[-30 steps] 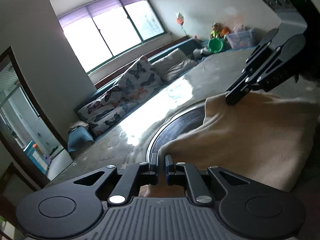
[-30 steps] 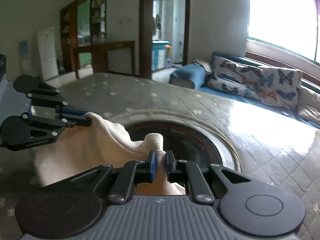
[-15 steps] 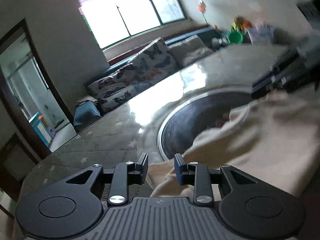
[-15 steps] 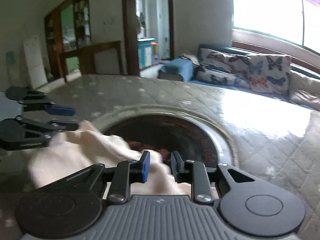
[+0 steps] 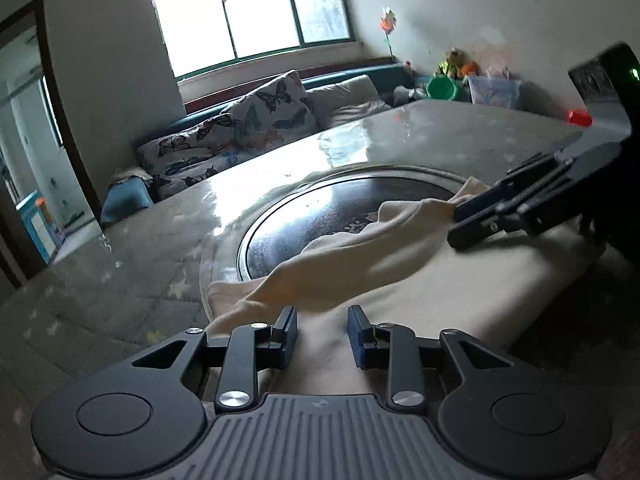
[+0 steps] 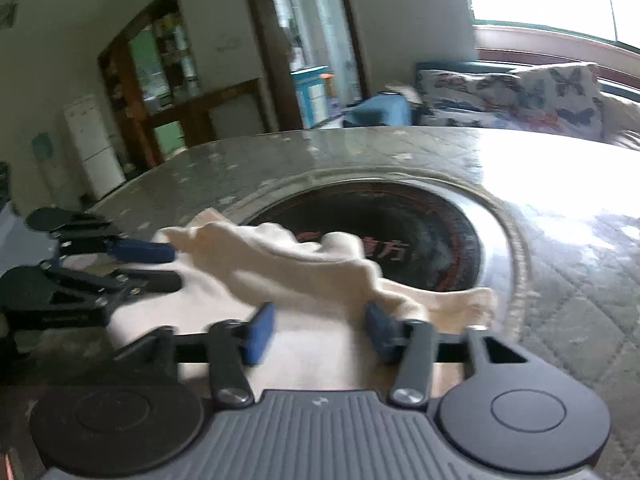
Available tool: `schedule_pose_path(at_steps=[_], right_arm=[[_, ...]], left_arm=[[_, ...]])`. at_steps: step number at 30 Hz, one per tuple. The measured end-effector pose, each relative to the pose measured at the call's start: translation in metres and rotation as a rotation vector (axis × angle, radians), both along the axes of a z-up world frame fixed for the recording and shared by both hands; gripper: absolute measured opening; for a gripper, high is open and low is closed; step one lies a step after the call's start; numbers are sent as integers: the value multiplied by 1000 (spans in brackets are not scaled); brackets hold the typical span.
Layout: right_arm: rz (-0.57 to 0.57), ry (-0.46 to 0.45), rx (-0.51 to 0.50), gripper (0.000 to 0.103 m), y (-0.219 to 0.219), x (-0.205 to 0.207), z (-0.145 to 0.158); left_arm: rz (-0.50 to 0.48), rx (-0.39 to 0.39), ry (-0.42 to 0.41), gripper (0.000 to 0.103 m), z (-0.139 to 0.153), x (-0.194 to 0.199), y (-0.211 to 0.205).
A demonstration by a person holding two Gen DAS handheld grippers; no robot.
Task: Fold clothes
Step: 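Lay the folded hem onto the sweatshirt and open both tools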
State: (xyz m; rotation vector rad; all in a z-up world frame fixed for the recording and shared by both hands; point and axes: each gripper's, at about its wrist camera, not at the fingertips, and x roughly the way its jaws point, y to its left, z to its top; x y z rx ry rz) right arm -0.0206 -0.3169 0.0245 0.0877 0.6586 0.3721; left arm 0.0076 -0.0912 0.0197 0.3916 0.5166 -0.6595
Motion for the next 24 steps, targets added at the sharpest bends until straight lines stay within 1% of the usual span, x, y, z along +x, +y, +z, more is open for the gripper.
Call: schedule_pose_path(at_steps=[1,3,5,6,7,11,12,13,15,18,20,24], right_arm=[[15,-2,-4,67,2,-1,0],[27,-7,-23,69,6,-3,1],[30,-7,-17,72,6,-2,0],[35,-6,-8,76,5,-2,0],[45,-5,1,83,4,0,-1],[73,-3,-14,89,8,1,-1],[79,-3,-18,92,10,1,-1],[85,-2,-23,97,11,1,-1],[95,3,-32,103,14,2,-2],[97,8,-38,103,15,2,-2],[97,8,-40,103,15,2,-3],[100,11,-45,103,16,3,-4]], left_arm=[[6,-5,3,32,1,-1,0],[17,-16,7,32,1,-4,2],[31,-25,10,32,1,-4,6],[38,-35,17,32,2,-4,10],[47,-48,27,32,3,-5,14],[98,-57,28,34,6,-4,31],[112,-62,32,34,6,-2,36],[125,-67,34,35,7,-1,40],[143,-66,31,43,8,-1,45],[155,-52,17,44,8,-2,48],[156,-55,11,44,12,-5,47],[143,-106,-27,44,28,-16,51]])
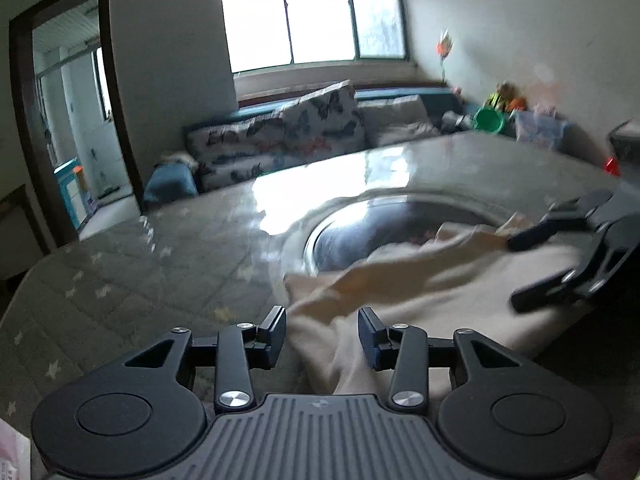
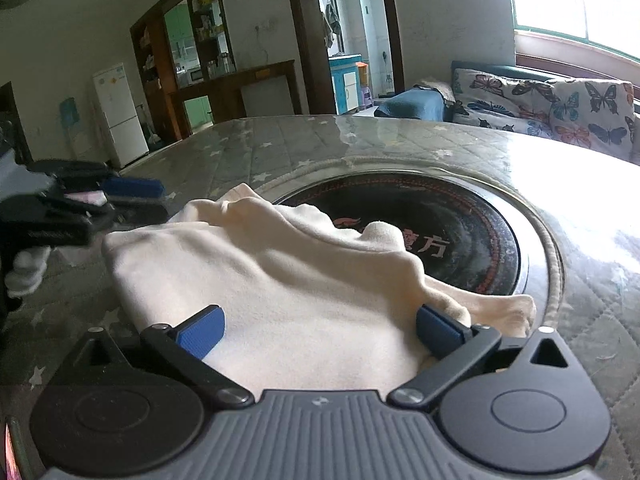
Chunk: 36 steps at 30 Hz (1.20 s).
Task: Fold clothes
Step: 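Lay the folded hem onto the sweatshirt and open both tools, then press the folded sweatshirt flat with the open right tool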
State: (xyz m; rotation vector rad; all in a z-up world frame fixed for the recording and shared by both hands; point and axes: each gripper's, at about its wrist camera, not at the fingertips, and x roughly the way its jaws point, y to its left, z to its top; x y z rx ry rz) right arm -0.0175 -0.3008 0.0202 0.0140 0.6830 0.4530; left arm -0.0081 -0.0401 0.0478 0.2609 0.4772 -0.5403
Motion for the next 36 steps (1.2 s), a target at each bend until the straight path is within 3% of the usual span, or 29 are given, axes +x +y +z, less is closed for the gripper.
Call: schedule_pose_path(at_steps=[3,9,13,15,16,18,24,28,32,36], right_arm=[[1,0,-6,103,1,0,0],[1,-5,-32,103,5,-1,-1],[2,-7,-46,103,8,-1,-1],[2,-7,-49,103,8,0,-1],[2,-7,-50,103,8,-1,-2],[3,-7,-51,103,8,-1,-2],[3,-7,-54,103,8,-1,-2],[4,-7,-55,103,7,-1,-2],[4,-8,-55,103,9,-1,-1],[-15,2,-22,103,6,-1,2]], left_arm=[[34,-39,20,44,5,5,8],[71,-100,203,42,-12,31,23],[76,-104,221,41,-18,36,24],[70,-118,227,19,-19,36,24],[65,-125,232,17,-19,36,24],[63,-114,209,7,-17,34,23],[97,12,70,3,-16,25,10],[121,50,87,3,-23,30,10],[127,14,67,5,-9,26,12],[63,-54,49,9,13,14,5]])
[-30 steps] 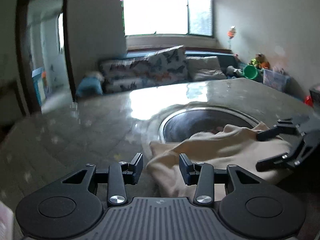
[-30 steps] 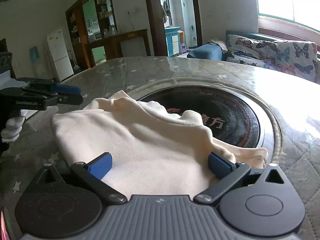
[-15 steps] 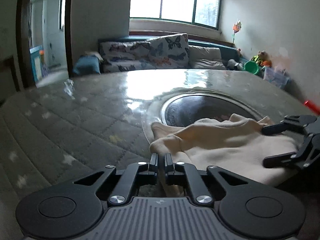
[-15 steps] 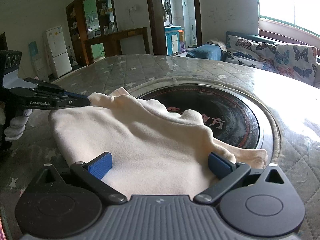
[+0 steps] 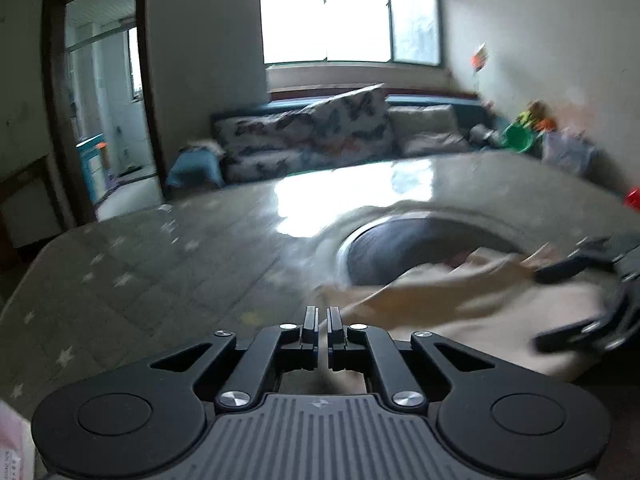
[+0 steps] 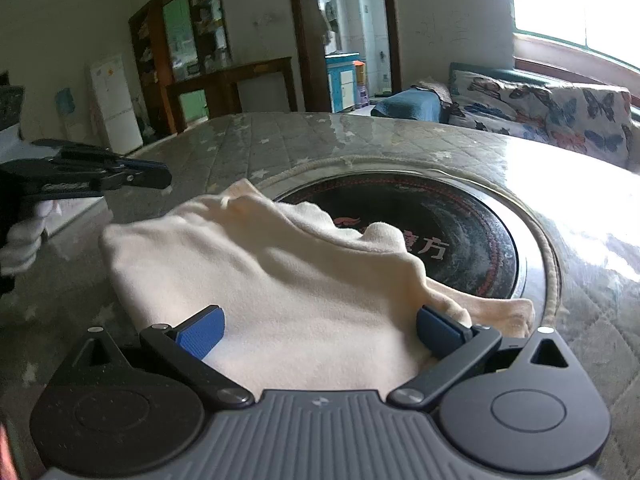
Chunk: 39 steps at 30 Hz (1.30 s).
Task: Fold clothes
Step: 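Press the folded sweatshirt flat with the open right tool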
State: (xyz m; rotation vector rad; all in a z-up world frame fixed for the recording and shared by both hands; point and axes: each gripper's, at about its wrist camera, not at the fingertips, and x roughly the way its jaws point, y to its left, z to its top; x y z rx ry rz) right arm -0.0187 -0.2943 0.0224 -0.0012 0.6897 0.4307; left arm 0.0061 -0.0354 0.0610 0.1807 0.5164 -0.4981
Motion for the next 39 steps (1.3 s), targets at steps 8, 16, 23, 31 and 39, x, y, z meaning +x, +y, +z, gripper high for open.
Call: schedule_pose_path(at_steps=[8,16,23,31,39], right_arm=[[-120,-98,4,103,-5,-19,33],[-108,-70,-166,103,14,-17,11],[-97,-91,-186,103,14,-21,0],[-94,-138,-201,103,11,-33,11],[-107,-165,-233,103,-1,-52,12]], left_arm=[[-152,-39,44,20,-2,-17,-27],[-195,30,89,20,-29,-26,-43],[-202,44,85,21,-40,-29,-47],[-194,39,75,22,-44,-31,-49],[-193,43,66,23,-45,-33,-47]])
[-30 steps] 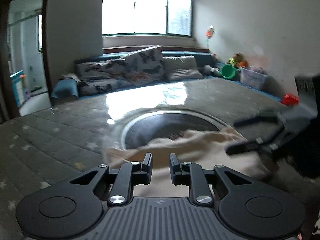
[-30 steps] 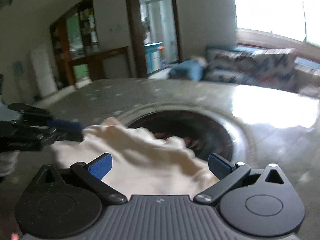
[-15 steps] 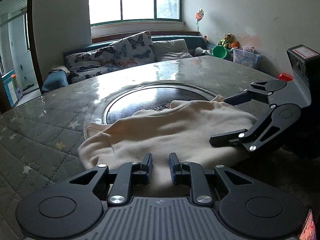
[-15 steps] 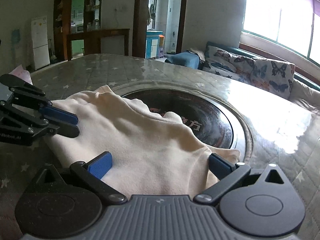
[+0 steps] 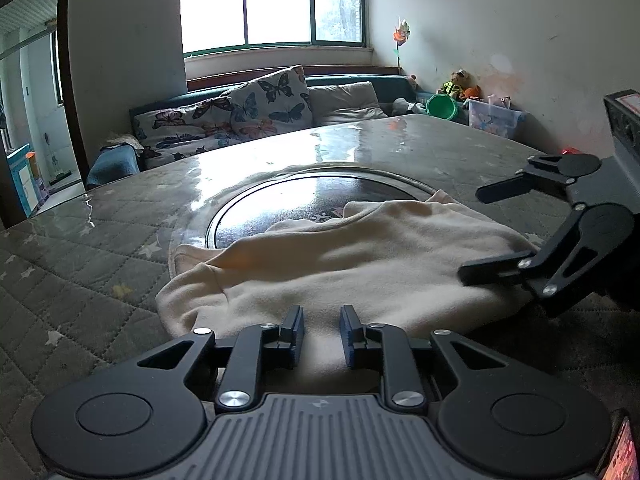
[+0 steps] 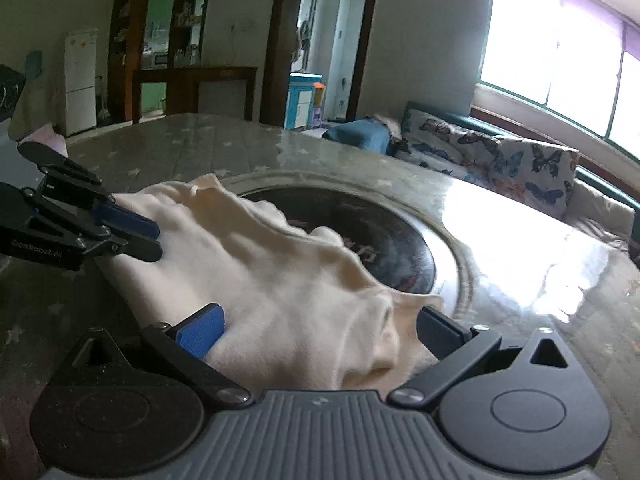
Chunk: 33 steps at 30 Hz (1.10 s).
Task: Fold clothes
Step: 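Press the folded sweatshirt flat with the open right tool, then move the left tool to the sweatshirt edge while the right tool repositions beside it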
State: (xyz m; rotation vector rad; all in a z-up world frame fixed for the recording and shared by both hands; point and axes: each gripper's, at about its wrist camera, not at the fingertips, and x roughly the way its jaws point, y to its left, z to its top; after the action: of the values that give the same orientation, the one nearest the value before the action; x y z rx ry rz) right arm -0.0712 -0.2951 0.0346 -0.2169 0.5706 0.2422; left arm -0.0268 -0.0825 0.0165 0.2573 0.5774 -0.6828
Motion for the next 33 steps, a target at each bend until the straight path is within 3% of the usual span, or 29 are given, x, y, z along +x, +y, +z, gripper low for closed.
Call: schedule_pose_path(at_steps=[9,13,17,25,33], right_arm=[[-41,-16,-67,103,-22,-34,-2],[-65,-38,-44,103,-31,-41,7],[-111,-79,20,103,-36,-37,19],[-133,-3,-12,103,-42,-27,-2],[-139,-64,0,103,-34,-9,15]], left_arm=[[2,1,-8,23,-1,-1,2],[4,5,-11,24,-1,-1,0],[8,10,-15,24,-1,-1,-1],[8,9,-16,25,0,-1,0],[13,3,-20,26,-2,-1,-1]])
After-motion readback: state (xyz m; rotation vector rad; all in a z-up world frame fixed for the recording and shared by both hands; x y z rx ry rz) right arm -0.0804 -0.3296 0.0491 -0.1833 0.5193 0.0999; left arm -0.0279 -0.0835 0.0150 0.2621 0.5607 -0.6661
